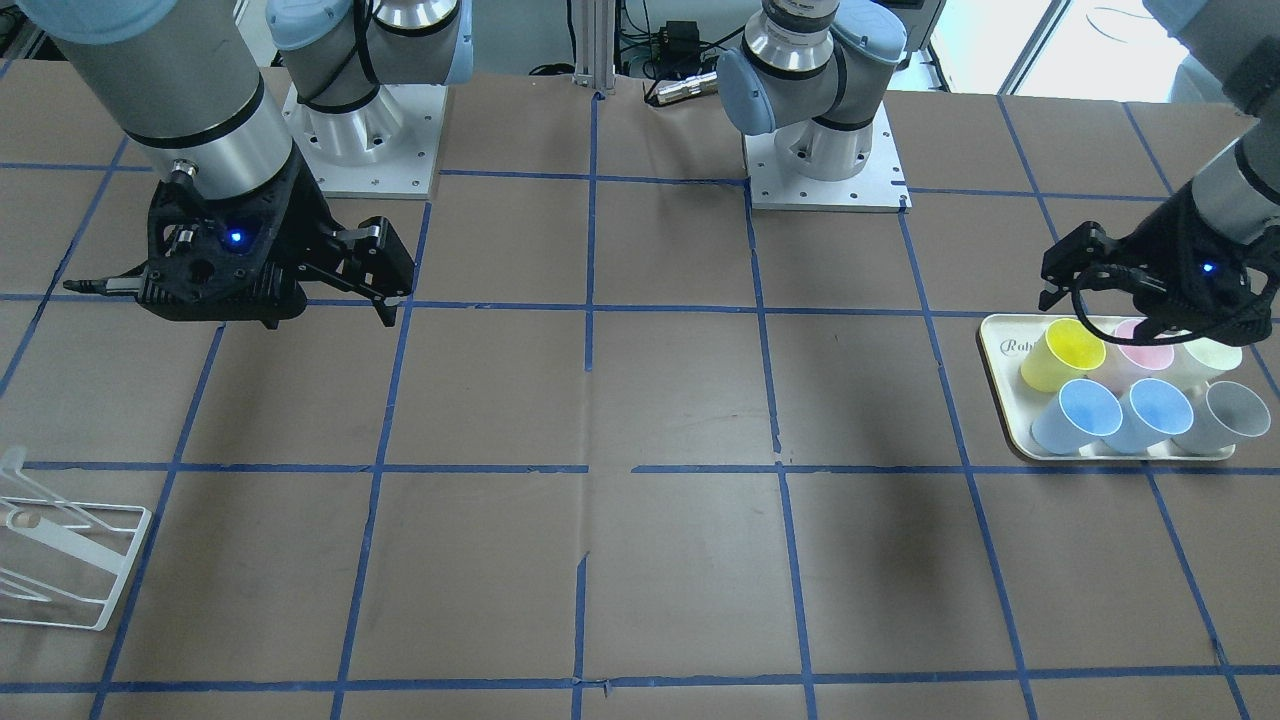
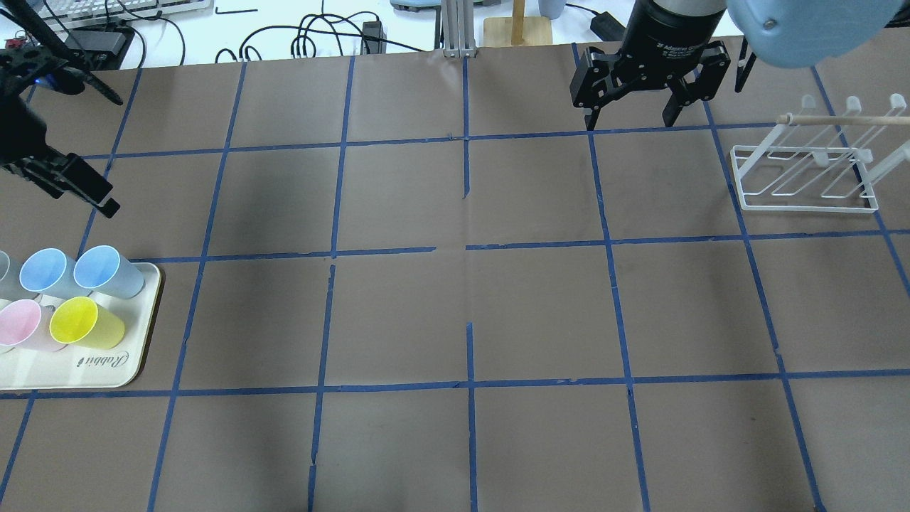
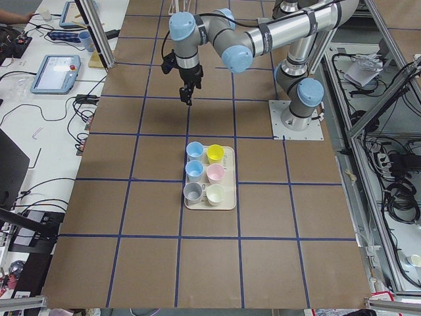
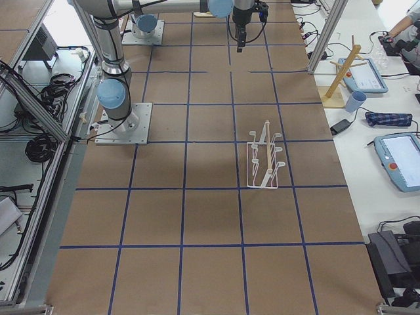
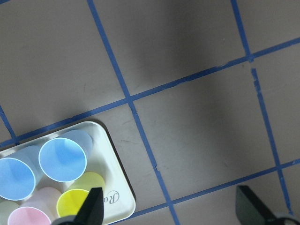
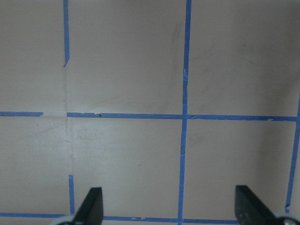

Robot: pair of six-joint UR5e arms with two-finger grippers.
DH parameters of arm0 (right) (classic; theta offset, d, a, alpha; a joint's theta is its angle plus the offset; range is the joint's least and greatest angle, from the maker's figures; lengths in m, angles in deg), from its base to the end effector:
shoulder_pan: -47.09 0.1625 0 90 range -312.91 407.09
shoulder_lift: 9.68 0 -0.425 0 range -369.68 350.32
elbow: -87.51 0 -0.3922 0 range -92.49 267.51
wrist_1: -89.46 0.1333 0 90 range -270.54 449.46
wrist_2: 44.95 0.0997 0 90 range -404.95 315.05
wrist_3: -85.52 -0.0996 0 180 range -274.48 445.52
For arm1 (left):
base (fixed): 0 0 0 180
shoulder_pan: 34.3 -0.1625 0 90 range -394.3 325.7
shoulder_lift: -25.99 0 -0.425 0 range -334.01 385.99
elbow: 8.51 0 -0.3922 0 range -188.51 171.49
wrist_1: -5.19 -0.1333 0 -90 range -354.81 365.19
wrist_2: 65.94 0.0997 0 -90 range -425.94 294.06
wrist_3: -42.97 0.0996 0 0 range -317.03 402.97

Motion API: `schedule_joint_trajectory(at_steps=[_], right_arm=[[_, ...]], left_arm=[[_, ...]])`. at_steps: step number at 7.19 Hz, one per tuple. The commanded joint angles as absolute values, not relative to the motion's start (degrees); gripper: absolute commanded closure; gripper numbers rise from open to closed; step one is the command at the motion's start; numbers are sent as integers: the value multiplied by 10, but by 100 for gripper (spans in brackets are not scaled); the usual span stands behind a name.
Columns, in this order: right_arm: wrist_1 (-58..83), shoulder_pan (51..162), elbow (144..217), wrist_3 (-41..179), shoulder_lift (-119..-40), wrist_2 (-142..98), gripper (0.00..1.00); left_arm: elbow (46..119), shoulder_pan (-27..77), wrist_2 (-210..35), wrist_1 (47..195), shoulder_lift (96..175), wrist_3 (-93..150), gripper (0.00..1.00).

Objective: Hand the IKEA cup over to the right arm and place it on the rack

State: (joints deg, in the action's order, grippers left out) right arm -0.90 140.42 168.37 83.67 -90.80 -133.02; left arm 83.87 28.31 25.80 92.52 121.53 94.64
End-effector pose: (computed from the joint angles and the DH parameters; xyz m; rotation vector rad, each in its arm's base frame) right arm 0.1689 -0.5497 0.4857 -0.0404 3.1072 -0.0144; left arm 0.1234 -0.5213 0.4232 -0.6548 -3.0337 -0.1397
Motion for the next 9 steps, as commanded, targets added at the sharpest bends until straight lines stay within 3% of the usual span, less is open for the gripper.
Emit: schedule_joint_trajectory(at_steps=[1,3,9], right_arm=[[-9,1404,1684,837,-908,-1330,0],[-10,1404,1684,837,-908,-1329,0],[-10,1404,1684,837,-908,-1329,0]], left_arm=[[862,230,259,863,1248,1068,0],[921,190,259,729,1278,1157,0],[916,183,259,651,1372,1252,0]])
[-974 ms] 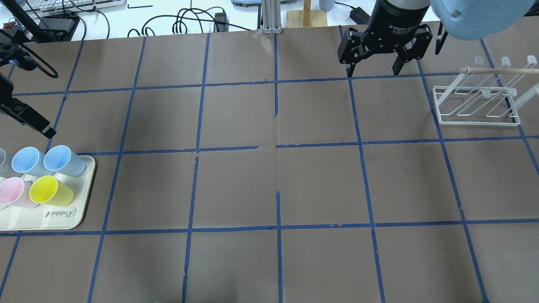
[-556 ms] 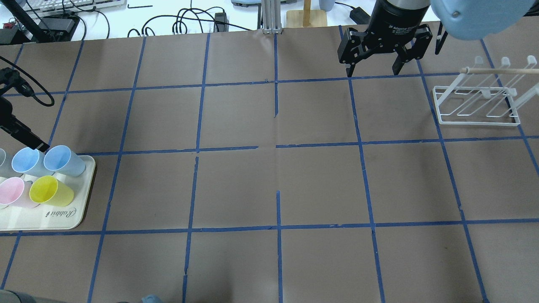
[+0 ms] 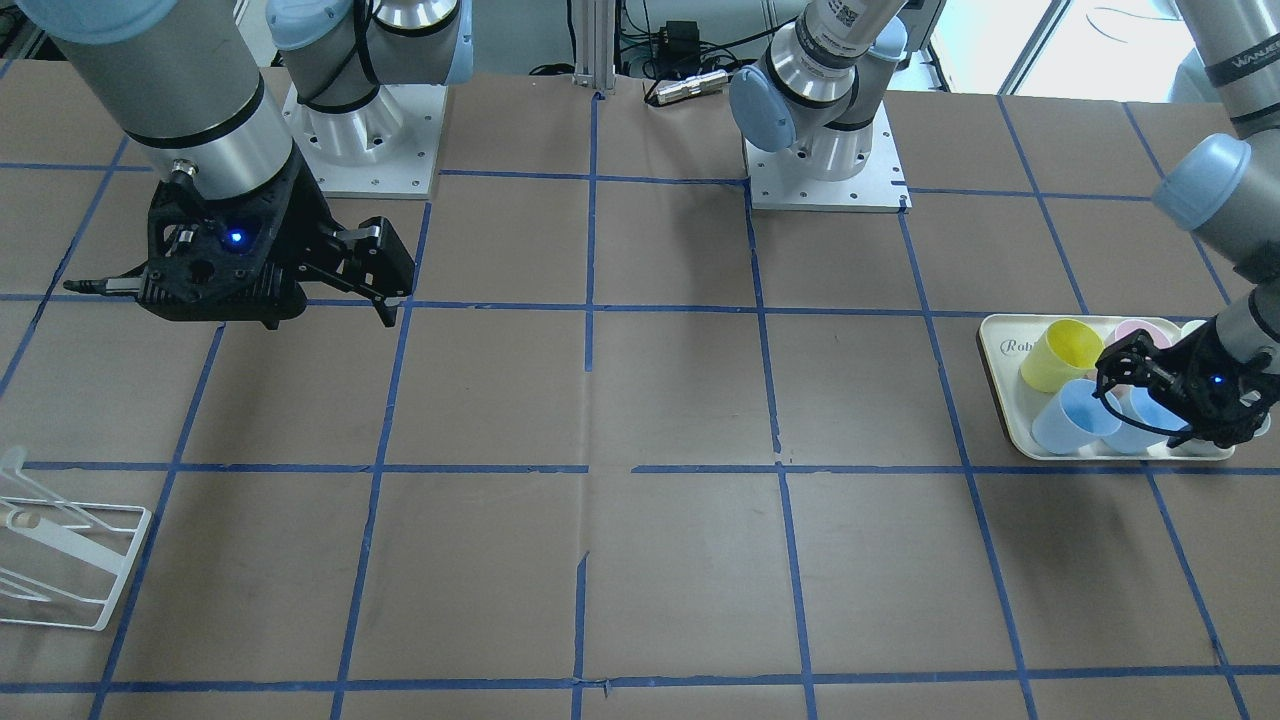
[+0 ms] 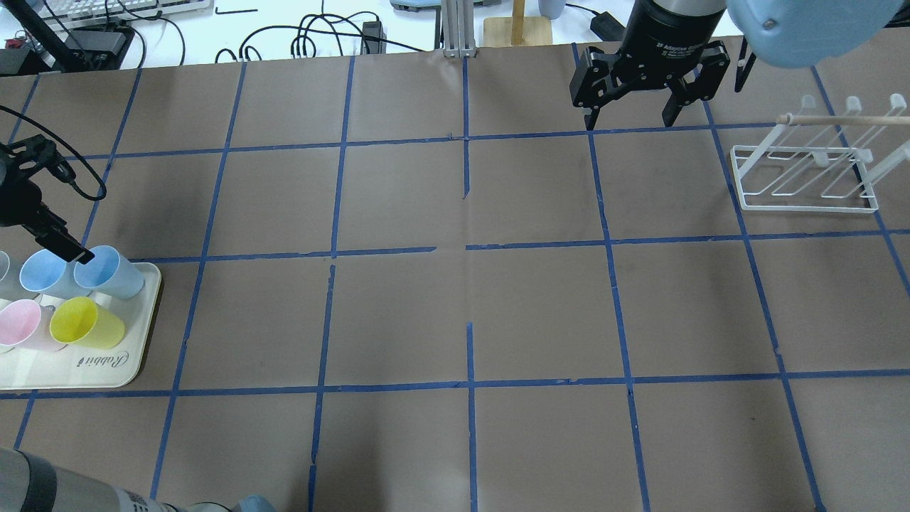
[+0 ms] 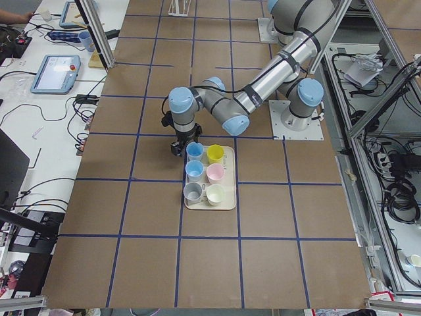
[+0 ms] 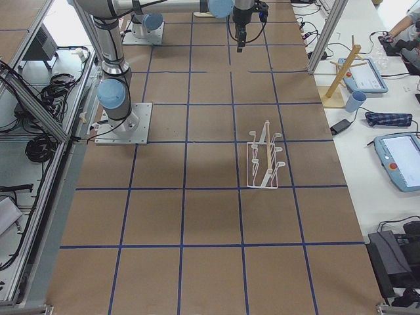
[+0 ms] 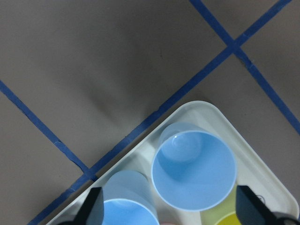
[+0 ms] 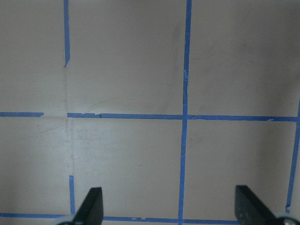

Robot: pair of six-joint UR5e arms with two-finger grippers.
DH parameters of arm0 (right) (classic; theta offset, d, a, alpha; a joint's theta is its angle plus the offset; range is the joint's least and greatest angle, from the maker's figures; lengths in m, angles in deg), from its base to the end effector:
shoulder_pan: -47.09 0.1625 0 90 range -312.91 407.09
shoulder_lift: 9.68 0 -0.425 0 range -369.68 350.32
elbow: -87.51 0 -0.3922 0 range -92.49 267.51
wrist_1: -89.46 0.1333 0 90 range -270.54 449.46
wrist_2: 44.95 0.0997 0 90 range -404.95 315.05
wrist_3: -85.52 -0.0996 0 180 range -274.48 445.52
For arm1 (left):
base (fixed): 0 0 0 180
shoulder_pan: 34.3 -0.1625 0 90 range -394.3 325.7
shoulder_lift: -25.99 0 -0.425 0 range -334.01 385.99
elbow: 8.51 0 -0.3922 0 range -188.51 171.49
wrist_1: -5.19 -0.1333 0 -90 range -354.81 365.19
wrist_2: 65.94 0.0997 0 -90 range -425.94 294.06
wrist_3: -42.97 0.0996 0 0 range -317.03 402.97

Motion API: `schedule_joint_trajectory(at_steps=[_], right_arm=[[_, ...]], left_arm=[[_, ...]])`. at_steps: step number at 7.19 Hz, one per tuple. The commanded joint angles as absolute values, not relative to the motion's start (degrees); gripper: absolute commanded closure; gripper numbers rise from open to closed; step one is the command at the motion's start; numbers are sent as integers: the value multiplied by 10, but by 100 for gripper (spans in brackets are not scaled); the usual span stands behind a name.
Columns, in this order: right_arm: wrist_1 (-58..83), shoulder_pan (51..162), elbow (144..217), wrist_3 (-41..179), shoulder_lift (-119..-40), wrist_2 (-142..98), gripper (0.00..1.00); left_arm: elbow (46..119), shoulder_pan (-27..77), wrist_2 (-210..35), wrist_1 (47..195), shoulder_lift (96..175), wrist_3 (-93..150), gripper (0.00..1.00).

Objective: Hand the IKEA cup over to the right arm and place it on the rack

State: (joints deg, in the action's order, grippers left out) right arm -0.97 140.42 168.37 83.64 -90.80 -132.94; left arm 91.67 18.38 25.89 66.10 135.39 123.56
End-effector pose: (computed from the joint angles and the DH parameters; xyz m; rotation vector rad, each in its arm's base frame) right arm 0.1690 -0.5498 0.4859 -0.0396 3.1057 -0.0162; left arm 0.2488 -0.5410 0.2694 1.1550 2.9113 0.0498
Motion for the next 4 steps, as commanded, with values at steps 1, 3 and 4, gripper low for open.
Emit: schedule_joint_trajectory(at_steps=[1,3,4], right_arm=[[-10,1404,1684,837,-908,-1329,0],[-9,1404,1684,837,-908,-1329,0],[-9,1404,1684,837,-908,-1329,0]], left_arm=[[916,183,259,651,1380,1252,0],[917,184,259,657,1386,1252,0],[917,184,260,662,1388,1252,0]])
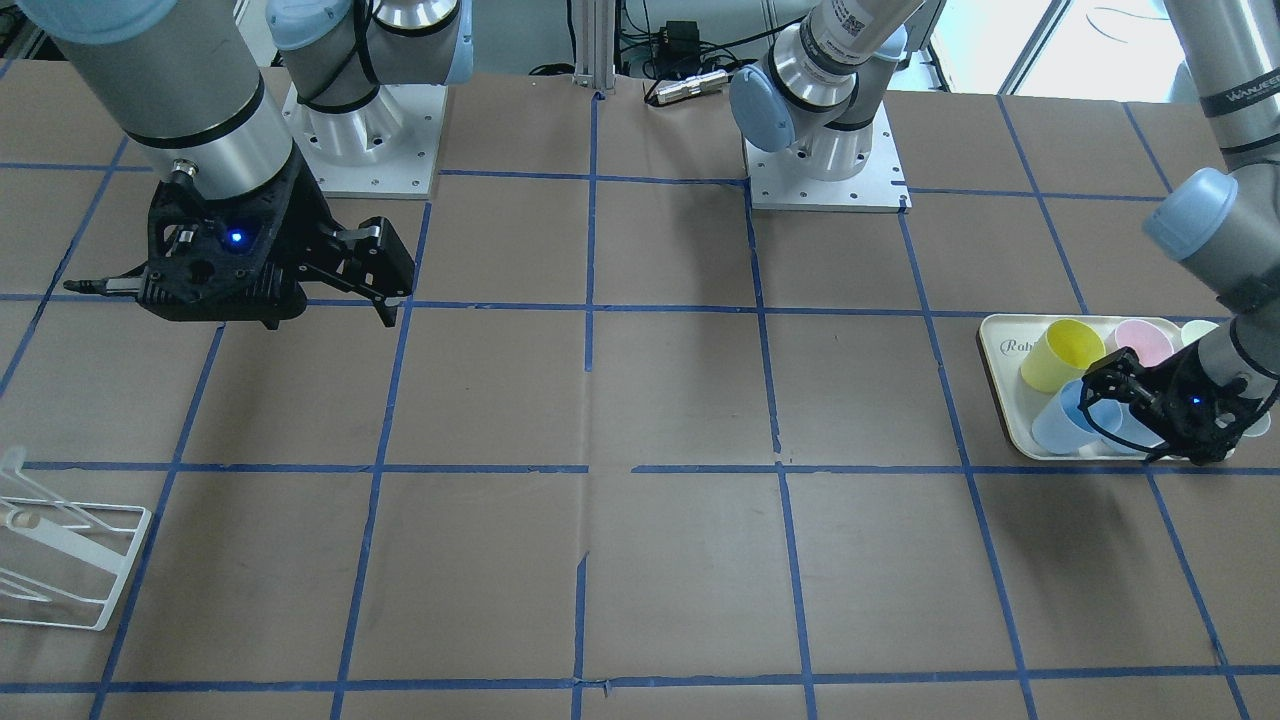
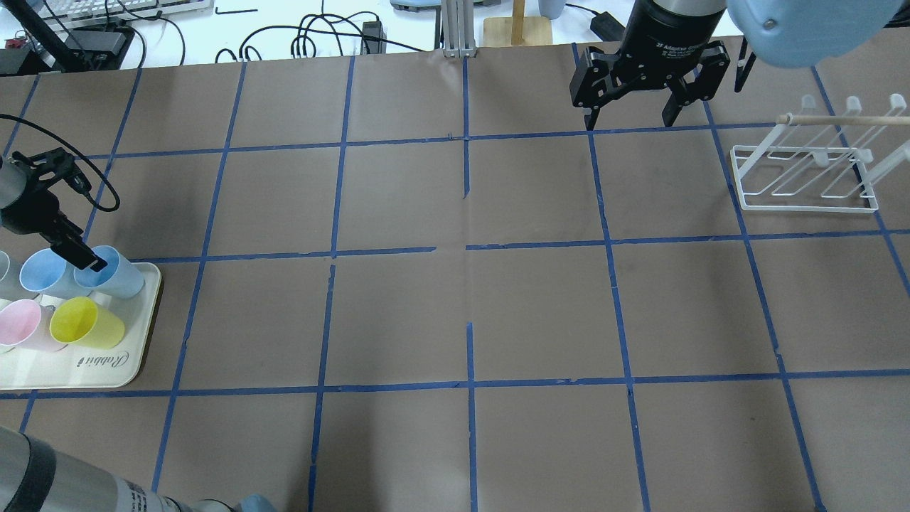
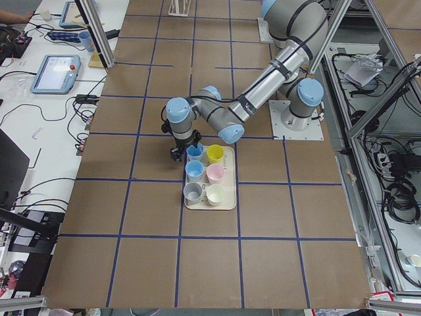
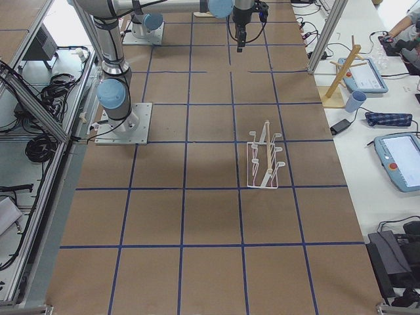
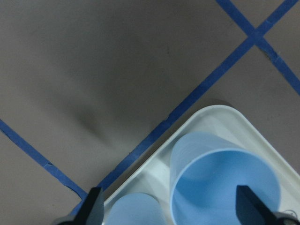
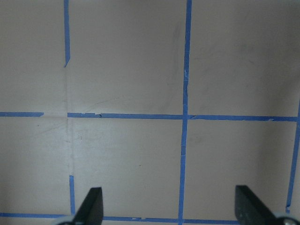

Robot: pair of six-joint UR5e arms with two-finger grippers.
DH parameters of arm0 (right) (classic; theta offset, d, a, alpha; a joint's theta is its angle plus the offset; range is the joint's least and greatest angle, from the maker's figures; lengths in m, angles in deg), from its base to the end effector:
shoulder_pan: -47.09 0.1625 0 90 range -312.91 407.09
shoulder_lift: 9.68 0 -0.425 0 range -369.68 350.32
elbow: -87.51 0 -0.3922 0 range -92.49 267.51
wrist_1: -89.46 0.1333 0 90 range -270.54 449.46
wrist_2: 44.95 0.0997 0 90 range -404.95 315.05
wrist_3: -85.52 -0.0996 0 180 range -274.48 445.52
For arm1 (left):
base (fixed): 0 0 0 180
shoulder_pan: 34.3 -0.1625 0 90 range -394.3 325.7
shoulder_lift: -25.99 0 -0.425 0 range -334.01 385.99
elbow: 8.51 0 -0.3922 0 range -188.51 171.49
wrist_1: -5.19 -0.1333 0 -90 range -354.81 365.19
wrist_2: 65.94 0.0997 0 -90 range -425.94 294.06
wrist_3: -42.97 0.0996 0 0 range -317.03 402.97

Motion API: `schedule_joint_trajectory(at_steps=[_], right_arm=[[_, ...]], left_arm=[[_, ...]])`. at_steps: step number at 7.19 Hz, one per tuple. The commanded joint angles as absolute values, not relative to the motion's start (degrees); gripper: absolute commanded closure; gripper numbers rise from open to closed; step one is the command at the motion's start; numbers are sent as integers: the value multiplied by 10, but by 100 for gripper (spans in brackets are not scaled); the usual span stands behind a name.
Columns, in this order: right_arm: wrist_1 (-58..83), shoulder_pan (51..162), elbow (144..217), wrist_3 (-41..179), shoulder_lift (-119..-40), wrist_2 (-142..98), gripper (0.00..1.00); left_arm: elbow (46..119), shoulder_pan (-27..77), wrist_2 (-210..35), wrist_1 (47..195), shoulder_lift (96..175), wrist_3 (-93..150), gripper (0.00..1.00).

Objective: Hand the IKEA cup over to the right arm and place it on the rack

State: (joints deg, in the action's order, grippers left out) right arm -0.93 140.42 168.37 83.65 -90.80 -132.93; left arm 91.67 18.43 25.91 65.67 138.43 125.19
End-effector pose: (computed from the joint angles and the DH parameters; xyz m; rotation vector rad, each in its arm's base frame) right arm 0.1690 -0.5497 0.4858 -0.0399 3.1056 -0.0151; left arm 0.2518 -0.5457 0.2391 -1.1901 -2.8732 -0.0858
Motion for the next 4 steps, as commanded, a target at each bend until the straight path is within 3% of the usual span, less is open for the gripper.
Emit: schedule_joint_trajectory(at_steps=[1,2,3,4], right_arm=[[-10,1404,1684,836,-908,-1329,0],[-11,1404,1684,836,-907,-1329,0],[-10,1404,1684,836,-908,-1329,0],[-10,1404,1684,836,-908,-1330,0]], left_arm=[[917,184,260,663,1394,1252,0],[916,184,260,662,1400,1251,2],[916,184,260,661,1403,1251,22],[915,185,262,661,1405,1251,64]])
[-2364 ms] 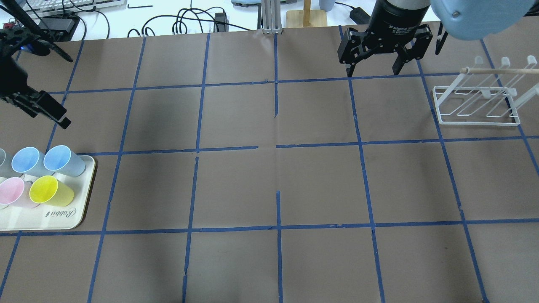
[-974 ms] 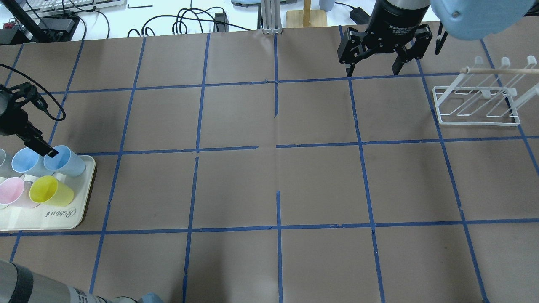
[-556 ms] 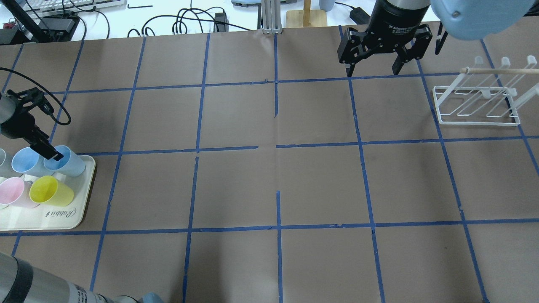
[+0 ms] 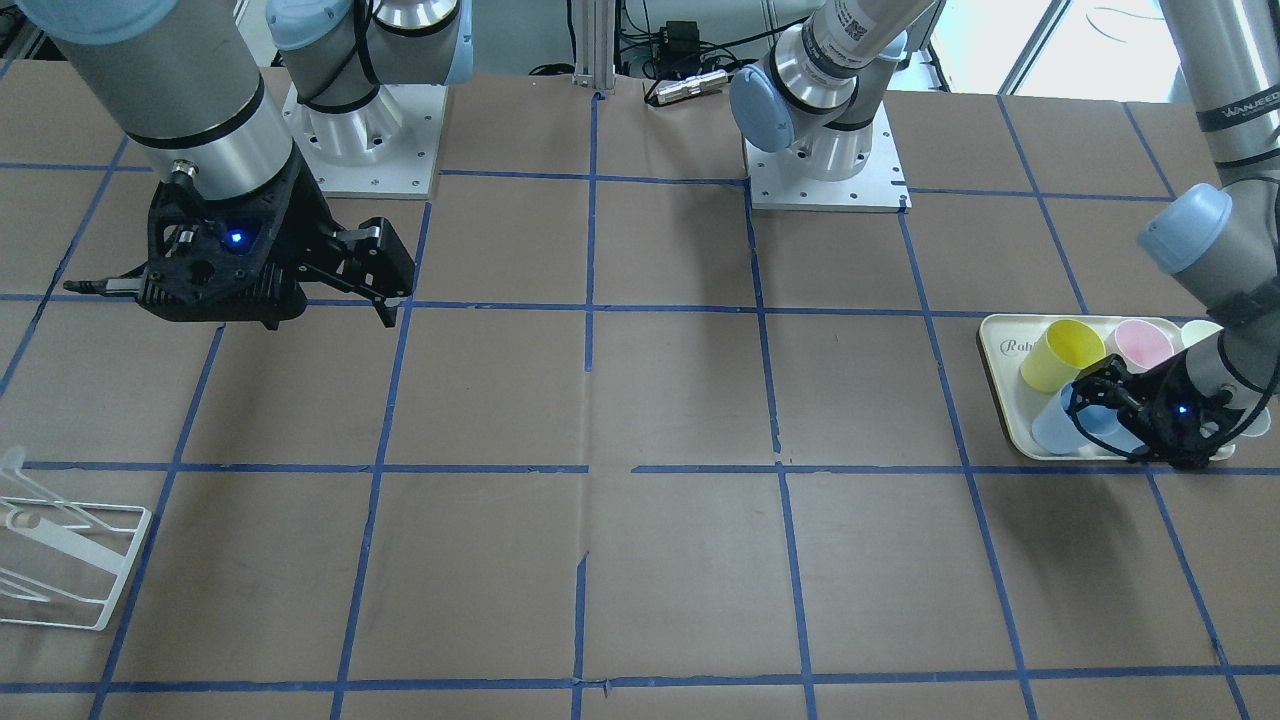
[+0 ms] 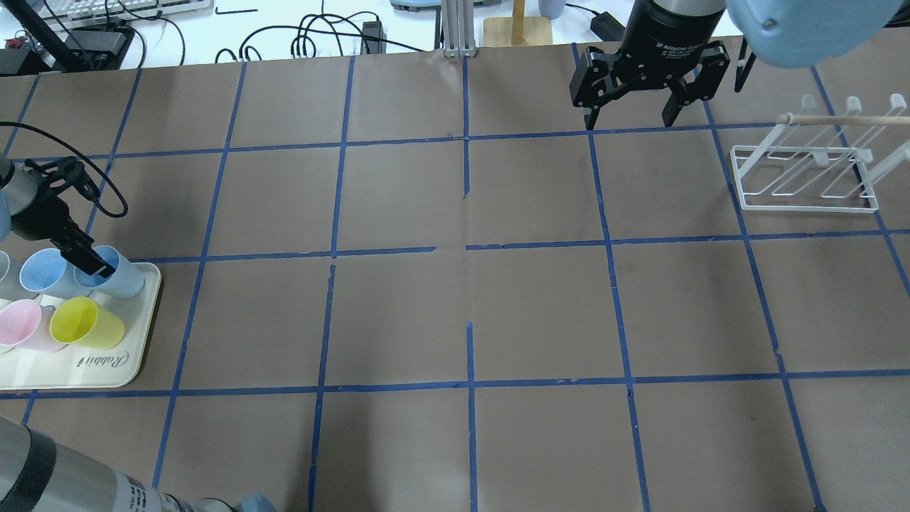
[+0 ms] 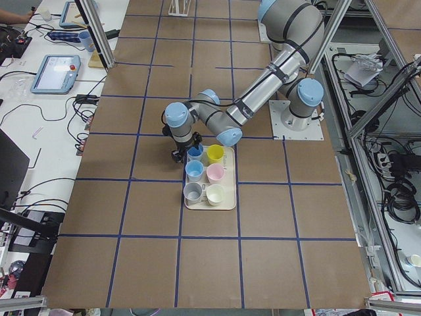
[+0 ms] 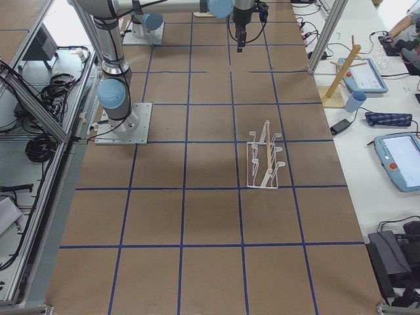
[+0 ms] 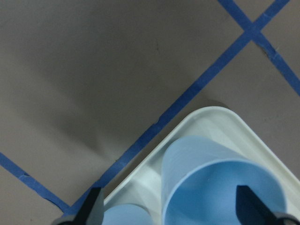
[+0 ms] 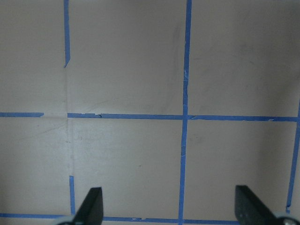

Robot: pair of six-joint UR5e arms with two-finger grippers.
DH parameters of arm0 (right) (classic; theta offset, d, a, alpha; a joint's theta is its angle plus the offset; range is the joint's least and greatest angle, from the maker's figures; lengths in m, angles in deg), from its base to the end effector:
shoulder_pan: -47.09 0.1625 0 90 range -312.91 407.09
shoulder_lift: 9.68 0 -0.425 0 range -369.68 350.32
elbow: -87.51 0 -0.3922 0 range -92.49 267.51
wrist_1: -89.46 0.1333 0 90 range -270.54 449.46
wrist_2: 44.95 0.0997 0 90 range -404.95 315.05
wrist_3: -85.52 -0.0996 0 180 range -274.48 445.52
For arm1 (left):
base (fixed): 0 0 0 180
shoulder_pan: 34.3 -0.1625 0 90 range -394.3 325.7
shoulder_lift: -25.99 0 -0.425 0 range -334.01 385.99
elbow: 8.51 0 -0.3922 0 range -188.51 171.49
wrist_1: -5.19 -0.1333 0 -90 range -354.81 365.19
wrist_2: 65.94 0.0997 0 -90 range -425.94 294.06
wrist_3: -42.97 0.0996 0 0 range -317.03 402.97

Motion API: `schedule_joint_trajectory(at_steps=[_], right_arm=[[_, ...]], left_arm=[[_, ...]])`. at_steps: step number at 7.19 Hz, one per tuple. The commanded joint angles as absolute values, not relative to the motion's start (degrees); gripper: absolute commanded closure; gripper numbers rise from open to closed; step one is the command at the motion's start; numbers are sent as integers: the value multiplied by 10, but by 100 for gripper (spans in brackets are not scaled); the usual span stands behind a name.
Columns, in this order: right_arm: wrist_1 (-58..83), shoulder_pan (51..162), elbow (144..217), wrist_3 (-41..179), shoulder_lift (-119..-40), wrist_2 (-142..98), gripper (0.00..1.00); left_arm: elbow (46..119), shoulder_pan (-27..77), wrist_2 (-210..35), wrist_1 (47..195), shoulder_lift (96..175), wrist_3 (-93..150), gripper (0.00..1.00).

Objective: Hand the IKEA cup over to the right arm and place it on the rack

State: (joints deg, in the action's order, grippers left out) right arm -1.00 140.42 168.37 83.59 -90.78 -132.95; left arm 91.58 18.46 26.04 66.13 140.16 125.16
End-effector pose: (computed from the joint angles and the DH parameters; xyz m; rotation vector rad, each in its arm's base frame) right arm 0.1690 -0.5500 0.4857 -0.0383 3.1059 -0.0165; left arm 0.2527 -0.5470 0.2213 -1.1791 -2.8437 -0.1164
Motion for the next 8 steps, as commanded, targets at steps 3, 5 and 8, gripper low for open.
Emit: schedule_joint_trajectory(at_steps=[3,5,8], right_arm=[[-9,1404,1684,837,-907,-1330,0],[-9,1404,1684,837,-908,-1330,0],[-9,1403,1684,837,-908,-1330,0]], left_arm=[[915,188,261,670,1401,1250,100],[910,196,254,701,1382,1222,100],[814,204,175,861,1362,1157,100]])
